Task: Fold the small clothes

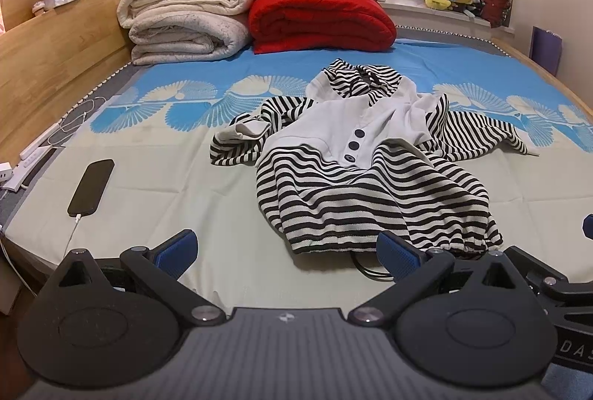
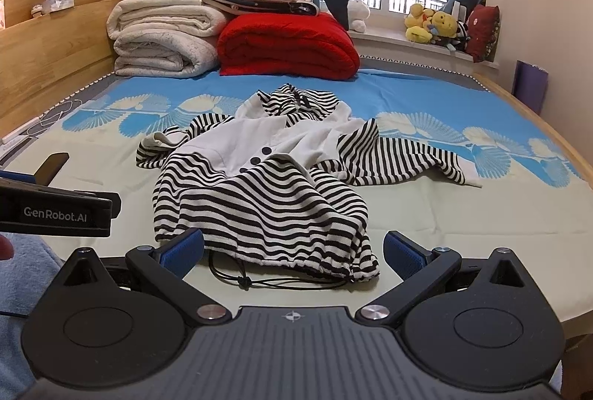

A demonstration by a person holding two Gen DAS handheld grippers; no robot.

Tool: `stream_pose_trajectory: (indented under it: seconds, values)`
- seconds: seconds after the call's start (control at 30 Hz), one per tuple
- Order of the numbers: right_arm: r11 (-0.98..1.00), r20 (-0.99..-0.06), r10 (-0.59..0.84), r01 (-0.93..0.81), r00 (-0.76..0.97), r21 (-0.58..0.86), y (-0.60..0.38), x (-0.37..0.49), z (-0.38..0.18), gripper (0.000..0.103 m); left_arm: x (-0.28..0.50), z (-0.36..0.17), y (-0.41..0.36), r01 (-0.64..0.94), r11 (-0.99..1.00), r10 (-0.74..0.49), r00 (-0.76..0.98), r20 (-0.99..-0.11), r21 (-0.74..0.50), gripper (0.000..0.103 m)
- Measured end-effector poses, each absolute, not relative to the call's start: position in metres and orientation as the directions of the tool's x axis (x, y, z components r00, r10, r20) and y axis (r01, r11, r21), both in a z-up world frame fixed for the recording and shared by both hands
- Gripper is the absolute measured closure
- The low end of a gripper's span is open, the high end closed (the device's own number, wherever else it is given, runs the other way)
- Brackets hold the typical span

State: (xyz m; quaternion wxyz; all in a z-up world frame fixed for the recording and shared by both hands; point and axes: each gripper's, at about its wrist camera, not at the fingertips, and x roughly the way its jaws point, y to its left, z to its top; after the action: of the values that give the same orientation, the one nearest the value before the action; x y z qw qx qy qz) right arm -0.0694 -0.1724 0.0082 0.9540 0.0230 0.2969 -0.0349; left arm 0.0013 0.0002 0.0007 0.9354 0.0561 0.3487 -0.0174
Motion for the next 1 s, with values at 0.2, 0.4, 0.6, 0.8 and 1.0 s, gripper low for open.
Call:
stream_pose_trajectory:
  seconds: [0.2,0.4,0.6,0.8,1.0]
  values:
    - [0.996,-0.568,-0.054,0.082,0.821,0.024,-0.1723,-0.0697,0.0092,0.001,0.0009,0.0022,0.0005,0.071,0.993,0.008,0.757,-0.653,0.094,0.000]
    - [0.996,-0.568,-0.053,0.081,0.821,0.023,-0.1724,-0.0696,0.0093,0.001,0.0009,0.0022,0.0004,0.071,0.993,0.008,0.758,-0.653,0.095,0.000]
    - [0.996,-0.571,-0.053,0.083,0.819,0.027,-0.1735,-0.0698,0.0087,0.001,0.0007,0.0020,-0.0006,0.075,0.992,0.008,0.757,-0.653,0.099,0.000]
    - [0.996,-0.572,-0.053,0.082,0.819,0.026,-0.1725,-0.0692,0.0081,0.001,0.0008,0.0011,-0.0011,0.074,0.992,0.009,0.758,-0.652,0.099,0.000]
    - [0.996,-0.572,-0.055,0.084,0.818,0.024,-0.1718,-0.0691,0.0081,0.001,0.0011,0.0005,-0.0013,0.075,0.992,0.009,0.758,-0.653,0.101,0.000]
